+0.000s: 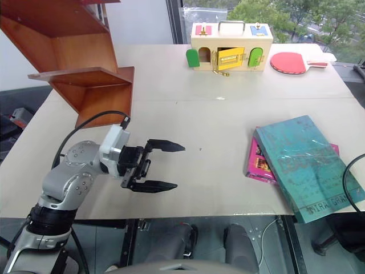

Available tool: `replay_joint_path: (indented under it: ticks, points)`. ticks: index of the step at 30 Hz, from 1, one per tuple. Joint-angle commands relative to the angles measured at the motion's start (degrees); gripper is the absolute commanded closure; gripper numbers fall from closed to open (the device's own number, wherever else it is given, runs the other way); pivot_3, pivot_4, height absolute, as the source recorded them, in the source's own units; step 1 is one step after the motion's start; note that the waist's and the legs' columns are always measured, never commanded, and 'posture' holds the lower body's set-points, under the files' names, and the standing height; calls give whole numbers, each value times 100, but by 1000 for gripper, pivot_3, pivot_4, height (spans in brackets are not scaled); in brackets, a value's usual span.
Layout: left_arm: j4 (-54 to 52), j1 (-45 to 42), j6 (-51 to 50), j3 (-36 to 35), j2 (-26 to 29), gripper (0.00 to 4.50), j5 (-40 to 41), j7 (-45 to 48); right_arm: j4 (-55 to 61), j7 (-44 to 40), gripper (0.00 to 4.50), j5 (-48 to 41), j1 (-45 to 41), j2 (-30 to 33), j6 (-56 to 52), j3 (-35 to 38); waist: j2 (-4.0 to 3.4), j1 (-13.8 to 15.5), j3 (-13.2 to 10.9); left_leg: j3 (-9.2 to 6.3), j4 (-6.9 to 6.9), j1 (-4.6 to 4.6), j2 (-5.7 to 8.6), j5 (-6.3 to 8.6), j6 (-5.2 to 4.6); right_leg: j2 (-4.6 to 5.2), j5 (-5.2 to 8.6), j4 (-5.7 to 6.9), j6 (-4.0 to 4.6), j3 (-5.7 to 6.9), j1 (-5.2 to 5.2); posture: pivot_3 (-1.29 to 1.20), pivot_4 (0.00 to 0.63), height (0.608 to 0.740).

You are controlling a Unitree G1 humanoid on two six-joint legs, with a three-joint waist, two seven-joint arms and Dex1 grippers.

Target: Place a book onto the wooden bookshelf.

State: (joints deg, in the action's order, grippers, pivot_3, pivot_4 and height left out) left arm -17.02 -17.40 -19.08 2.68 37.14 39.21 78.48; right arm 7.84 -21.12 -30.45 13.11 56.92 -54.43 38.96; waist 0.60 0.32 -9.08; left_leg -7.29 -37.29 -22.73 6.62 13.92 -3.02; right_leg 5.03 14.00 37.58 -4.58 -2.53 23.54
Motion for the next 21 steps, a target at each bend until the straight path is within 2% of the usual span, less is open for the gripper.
replay_joint_path:
  ticks: [1,5,11,18,21]
  points:
    - [-33,-79,128,-63,78,0,-67,60,-771,-422,4426,110,-637,-89,277,-534,-7,-17,-2,0,1,0,0,0,0,0,0,1,0,0,1,0,150,740]
    - [-73,7,125,-227,174,0,-87,-70,-897,-680,4426,-312,-1450,-437,-126,-714,-16,-65,-4,1,1,-2,-2,-2,3,0,0,3,1,-3,4,0,150,740]
    - [-225,238,115,-349,209,0,-85,-332,-186,-614,4426,-759,-1848,-922,-828,-897,-18,-71,-4,-9,2,-3,-3,-1,3,-1,0,4,1,1,5,0,150,740]
    - [-213,311,95,-342,229,0,-105,-468,78,-143,4426,-797,-2549,-1684,-1149,-1282,-20,-76,-4,-9,1,-4,-1,-1,4,1,-1,9,1,1,9,0,150,740]
    - [-222,391,55,-336,316,0,-95,-429,96,44,4426,-573,-2657,-1760,-963,-1369,-23,-74,-4,-11,2,-6,1,-5,11,2,-1,9,1,2,11,0,150,740]
